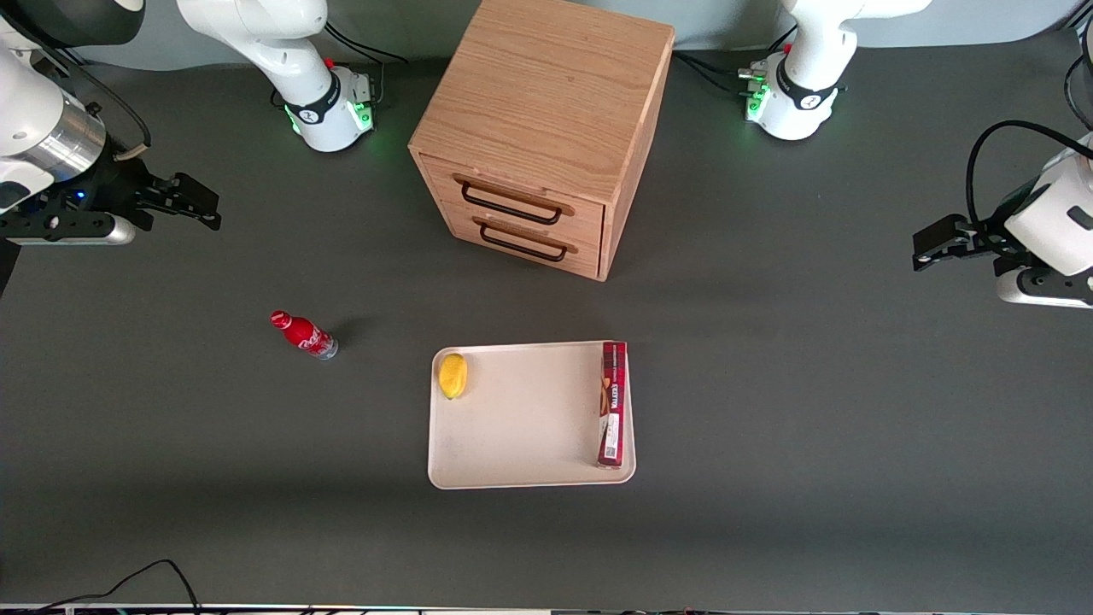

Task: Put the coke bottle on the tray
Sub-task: 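Move the right gripper over the red Coca-Cola bottle and lower it, then close the right gripper around the red Coca-Cola bottle, then lift the bottle off the table with the right gripper, then carry the bottle over the cream tray beside the lemon, then lower the bottle onto the tray and open the right gripper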

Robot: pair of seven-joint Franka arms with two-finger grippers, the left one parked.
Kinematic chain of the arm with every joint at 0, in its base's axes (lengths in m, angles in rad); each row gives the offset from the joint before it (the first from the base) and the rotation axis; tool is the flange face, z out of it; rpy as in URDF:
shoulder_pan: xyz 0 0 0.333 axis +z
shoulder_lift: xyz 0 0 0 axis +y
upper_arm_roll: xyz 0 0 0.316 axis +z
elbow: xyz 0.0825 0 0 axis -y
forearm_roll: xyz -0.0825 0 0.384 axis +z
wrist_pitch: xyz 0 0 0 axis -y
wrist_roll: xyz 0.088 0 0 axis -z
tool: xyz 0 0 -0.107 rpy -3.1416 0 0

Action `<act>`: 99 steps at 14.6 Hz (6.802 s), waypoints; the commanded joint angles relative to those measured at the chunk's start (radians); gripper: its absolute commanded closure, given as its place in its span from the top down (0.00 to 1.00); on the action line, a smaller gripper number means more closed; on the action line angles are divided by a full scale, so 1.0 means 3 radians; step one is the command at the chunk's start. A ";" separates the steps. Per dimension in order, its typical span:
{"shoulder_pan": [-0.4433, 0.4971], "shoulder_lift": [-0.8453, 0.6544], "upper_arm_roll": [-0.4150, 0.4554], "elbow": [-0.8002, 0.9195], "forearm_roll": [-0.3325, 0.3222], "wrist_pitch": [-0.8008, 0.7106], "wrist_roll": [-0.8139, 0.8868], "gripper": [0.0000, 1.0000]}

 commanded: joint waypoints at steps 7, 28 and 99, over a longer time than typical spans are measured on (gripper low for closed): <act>0.0013 0.0124 -0.0046 0.0084 0.0065 -0.0105 0.0000 1.00; -0.0013 0.0379 -0.0010 -0.1598 0.0055 0.2333 -0.0143 0.98; 0.1772 0.3693 -0.0501 0.3075 -0.0272 0.1536 0.2505 0.58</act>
